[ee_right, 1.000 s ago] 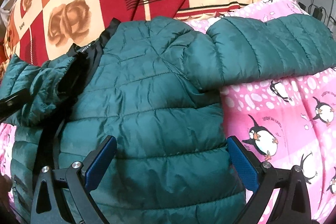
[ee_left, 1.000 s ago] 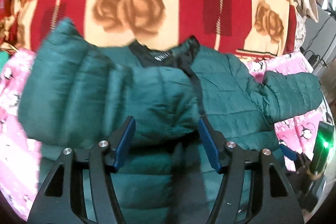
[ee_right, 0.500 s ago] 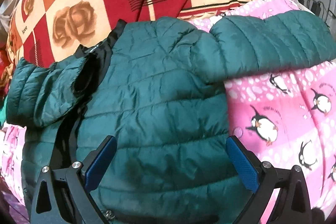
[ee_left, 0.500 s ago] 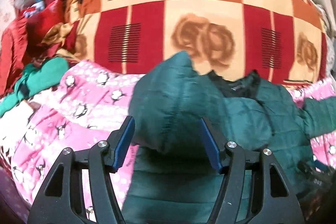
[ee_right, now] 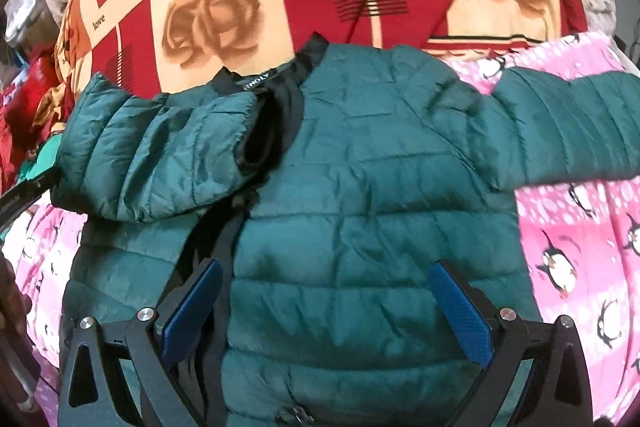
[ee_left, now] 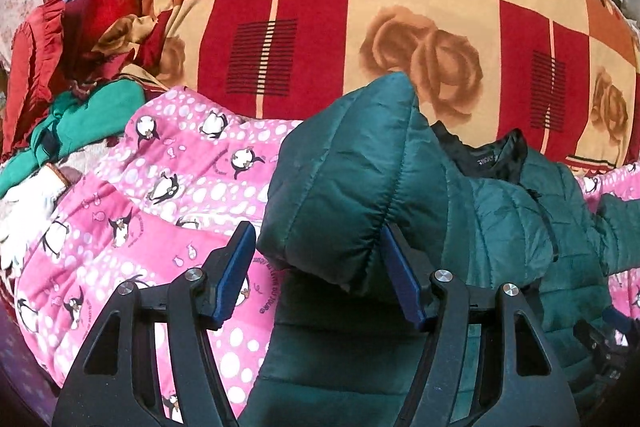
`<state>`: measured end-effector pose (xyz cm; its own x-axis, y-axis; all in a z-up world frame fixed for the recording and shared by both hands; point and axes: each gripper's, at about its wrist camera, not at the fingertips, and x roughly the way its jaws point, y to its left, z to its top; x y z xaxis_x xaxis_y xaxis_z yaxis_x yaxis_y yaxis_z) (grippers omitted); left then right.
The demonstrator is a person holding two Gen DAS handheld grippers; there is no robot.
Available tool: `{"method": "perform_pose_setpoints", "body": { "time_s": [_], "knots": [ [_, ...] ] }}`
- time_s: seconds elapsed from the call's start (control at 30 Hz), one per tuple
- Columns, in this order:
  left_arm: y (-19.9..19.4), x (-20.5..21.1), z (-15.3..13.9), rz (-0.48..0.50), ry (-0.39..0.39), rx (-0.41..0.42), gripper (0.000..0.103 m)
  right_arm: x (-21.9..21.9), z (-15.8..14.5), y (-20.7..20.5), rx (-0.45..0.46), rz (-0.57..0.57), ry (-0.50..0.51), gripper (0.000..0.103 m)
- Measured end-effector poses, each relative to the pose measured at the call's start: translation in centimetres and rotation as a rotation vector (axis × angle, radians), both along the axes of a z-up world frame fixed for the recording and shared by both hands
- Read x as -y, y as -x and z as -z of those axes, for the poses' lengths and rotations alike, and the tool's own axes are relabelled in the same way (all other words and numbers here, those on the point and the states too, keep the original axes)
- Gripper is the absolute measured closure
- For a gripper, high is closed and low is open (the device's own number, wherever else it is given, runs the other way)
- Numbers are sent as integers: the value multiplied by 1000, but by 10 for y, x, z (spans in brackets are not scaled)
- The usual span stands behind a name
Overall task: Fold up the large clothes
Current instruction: 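Open the left gripper to release the folded sleeve onto the jacket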
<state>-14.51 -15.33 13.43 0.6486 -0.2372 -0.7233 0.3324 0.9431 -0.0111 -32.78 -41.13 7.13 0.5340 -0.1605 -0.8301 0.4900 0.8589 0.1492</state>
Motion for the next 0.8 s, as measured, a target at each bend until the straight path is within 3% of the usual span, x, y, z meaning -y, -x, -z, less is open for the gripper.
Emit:
{"method": "perform_pose_setpoints", "body": {
  "time_s": [0.27,0.43,0.7,0.73,0.8],
  "knots": [
    [-3,-2,4,-6,8,-10,34,-3,8,-7,-16,-12,4,0],
    [-5,-2,5,-9,11,-17,34,5,5,-15,31,6,-6,0],
    [-6,-3,5,-7,14,-21,34,6,-1,-69,80,-60,8,0],
    [-7,-2,5,-7,14,-22,34,6,1,-76,71,-66,14,2],
    [-8,-1,4,-6,15,-23,34,6,5,-95,54,-98,30,18]
  ]
}}
